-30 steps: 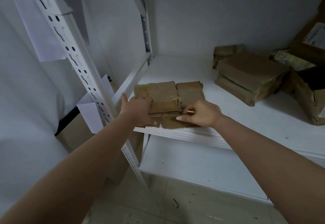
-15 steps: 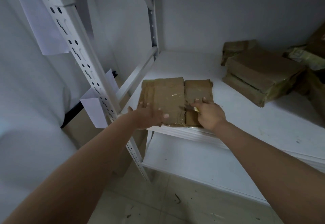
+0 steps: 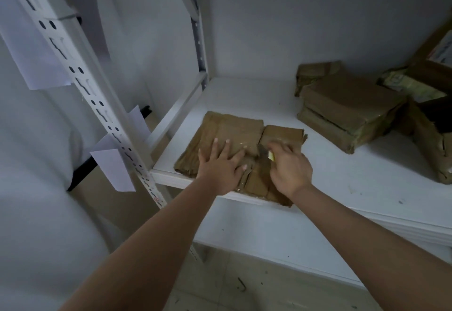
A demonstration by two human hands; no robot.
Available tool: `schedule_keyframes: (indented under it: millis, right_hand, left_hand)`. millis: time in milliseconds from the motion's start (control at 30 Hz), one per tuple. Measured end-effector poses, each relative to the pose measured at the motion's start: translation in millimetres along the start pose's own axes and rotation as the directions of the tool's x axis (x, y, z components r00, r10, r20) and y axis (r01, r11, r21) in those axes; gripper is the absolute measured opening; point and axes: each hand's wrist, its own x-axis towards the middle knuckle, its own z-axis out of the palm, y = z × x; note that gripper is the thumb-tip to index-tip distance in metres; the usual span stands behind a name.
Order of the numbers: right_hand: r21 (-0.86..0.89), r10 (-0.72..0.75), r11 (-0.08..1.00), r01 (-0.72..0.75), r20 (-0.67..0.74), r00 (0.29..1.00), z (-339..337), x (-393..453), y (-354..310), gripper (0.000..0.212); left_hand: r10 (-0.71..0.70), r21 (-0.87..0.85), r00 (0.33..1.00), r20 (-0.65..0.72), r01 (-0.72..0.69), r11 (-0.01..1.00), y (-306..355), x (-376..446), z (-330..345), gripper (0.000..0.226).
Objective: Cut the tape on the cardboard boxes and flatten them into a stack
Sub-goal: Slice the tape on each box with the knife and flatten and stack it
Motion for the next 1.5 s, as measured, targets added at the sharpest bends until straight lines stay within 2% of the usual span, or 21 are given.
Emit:
schedule_keyframes:
  millis: [67,167,500,633,700,800,867,1000,1167,1500]
  right_hand:
    - [-0.022,0.003,1.0,0.0,0.154,0.988,6,3,4,0.055]
    - [-0.142,0.005,0.989,0.027,0.221,0.975,19,9,6,0.061]
    - [-0.102,-0.022,0.994,0.037,0.14,0.99,28,28,6,0.057]
    - [-0.101,-0.022,0.994,0.039,0.163,0.986,27,26,7,0.056]
    - [-0.103,-0.014,0.994,0.03,0.155,0.988,20,27,7,0.05]
    - [-0.087,0.027,0.996,-0.022,0.056,0.998,8,36,4,0.037]
    - [-0.068,0.031,0.997,-0.028,0.036,0.999,10,37,2,0.039]
    - [-0.053,-0.024,0.998,0.028,0.09,0.996,25,33,6,0.066]
    - [-0.148,0.002,0.989,0.029,0.203,0.979,33,44,7,0.064]
    - [-0.149,0.024,0.989,0.009,0.219,0.975,35,48,9,0.065]
  left_hand:
    - [-0.045,-0.015,0.999,0.016,0.045,0.999,7,2,12,0.055]
    - [-0.062,-0.035,0.998,-0.008,0.061,0.997,8,9,14,0.055]
    - [-0.085,-0.018,0.995,-0.05,0.085,0.996,2,28,17,0.055]
    - [-0.081,-0.01,0.997,-0.005,0.081,0.997,4,25,12,0.056]
    - [-0.063,-0.016,0.998,0.018,0.064,0.998,2,24,2,0.061]
    - [-0.037,0.022,0.999,0.003,0.037,0.999,-5,31,-18,0.077]
    - [-0.037,0.024,0.999,-0.003,0.037,0.999,-7,34,-18,0.083]
    - [-0.029,0.008,0.999,-0.014,0.029,1.0,-8,33,7,0.08]
    - [-0.031,0.003,0.997,-0.064,0.031,1.0,-11,38,18,0.077]
    - [-0.025,0.004,0.998,-0.057,0.025,1.0,-12,43,16,0.082]
